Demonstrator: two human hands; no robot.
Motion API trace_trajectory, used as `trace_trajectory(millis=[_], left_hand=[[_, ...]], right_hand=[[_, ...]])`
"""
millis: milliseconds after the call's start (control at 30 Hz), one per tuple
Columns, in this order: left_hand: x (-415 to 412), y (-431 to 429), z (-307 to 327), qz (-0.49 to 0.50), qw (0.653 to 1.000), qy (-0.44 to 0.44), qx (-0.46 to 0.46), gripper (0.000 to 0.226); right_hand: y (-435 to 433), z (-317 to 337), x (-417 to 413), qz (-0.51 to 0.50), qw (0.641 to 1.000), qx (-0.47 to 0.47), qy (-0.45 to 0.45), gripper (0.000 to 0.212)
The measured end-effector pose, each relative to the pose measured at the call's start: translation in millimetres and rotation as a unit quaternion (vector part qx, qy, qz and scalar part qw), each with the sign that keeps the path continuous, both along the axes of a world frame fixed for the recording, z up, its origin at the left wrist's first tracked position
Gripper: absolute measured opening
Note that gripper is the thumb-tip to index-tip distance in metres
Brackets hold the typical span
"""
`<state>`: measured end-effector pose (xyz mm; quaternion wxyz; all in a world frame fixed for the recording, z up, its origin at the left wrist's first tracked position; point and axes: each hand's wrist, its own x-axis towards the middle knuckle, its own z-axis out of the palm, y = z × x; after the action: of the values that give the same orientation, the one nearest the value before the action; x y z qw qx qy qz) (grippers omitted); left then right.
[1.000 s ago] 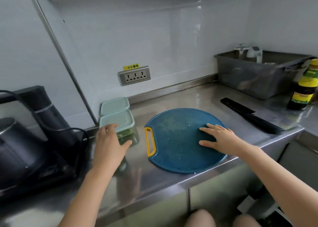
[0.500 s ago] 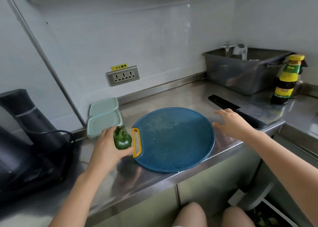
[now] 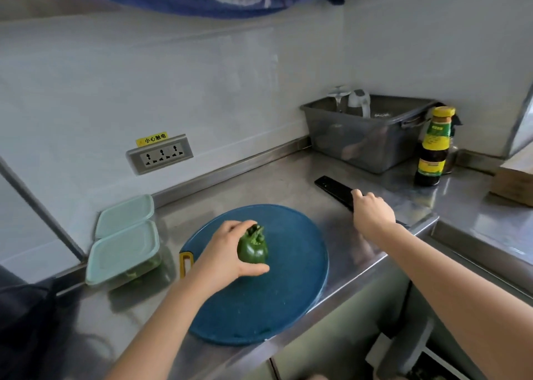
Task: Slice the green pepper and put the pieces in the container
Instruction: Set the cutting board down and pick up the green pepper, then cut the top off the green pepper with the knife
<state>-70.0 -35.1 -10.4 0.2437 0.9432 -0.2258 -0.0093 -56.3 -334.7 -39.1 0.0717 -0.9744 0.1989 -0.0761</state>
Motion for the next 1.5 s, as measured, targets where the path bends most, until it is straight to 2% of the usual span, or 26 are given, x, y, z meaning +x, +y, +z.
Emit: trace_trajectory(millis=[100, 233, 300, 367, 467, 567, 633, 800, 900, 967, 1167, 1333, 1500], left_hand=[[-1, 0, -4, 0.015, 0.999, 0.026, -0.024, 0.088], [-1, -5, -9, 0.073, 0.996, -0.003, -0.048, 0.089], [1, -2, -8, 0.097, 0.993, -0.011, -0.070, 0.085], [5, 6, -4, 0.108, 0.990, 0.000, -0.090, 0.078], [13, 19, 2, 0.087, 0.991, 0.039, -0.096, 0.066], [20, 23, 0, 0.062, 0.993, 0.047, -0.086, 0.075], [22, 23, -3, 0.062, 0.989, 0.059, -0.119, 0.077], [27, 15, -10, 0.098, 0.971, 0.086, -0.199, 0.031], [32, 11, -12, 0.110, 0.956, 0.097, -0.256, 0.023], [36, 9, -12, 0.112, 0.950, 0.102, -0.272, 0.022], [36, 4, -14, 0.145, 0.934, 0.112, -0.308, 0.019], [36, 3, -17, 0.140, 0.945, 0.098, -0.279, 0.050], [36, 2, -22, 0.151, 0.935, 0.087, -0.310, 0.051]], right_hand=[[-5, 3, 14, 0.008, 0.999, 0.032, -0.012, 0.034], [1, 11, 24, -0.014, 0.996, 0.085, -0.015, 0.032], [9, 15, 21, -0.003, 0.996, 0.083, -0.029, 0.023], [18, 18, 13, 0.030, 0.995, 0.073, -0.058, 0.015], [35, 28, -10, 0.106, 0.983, 0.108, -0.099, 0.018], [60, 36, -42, 0.178, 0.963, 0.170, -0.113, 0.021], [74, 37, -62, 0.210, 0.955, 0.180, -0.107, 0.023], [90, 21, -94, 0.248, 0.950, 0.178, -0.061, 0.024], [90, 13, -95, 0.251, 0.956, 0.146, -0.033, 0.024], [89, 12, -93, 0.257, 0.957, 0.135, -0.023, 0.024], [91, 9, -98, 0.251, 0.951, 0.178, -0.018, 0.029], [97, -2, -99, 0.240, 0.957, 0.164, -0.012, 0.027], [103, -10, -102, 0.230, 0.967, 0.107, -0.014, 0.023]])
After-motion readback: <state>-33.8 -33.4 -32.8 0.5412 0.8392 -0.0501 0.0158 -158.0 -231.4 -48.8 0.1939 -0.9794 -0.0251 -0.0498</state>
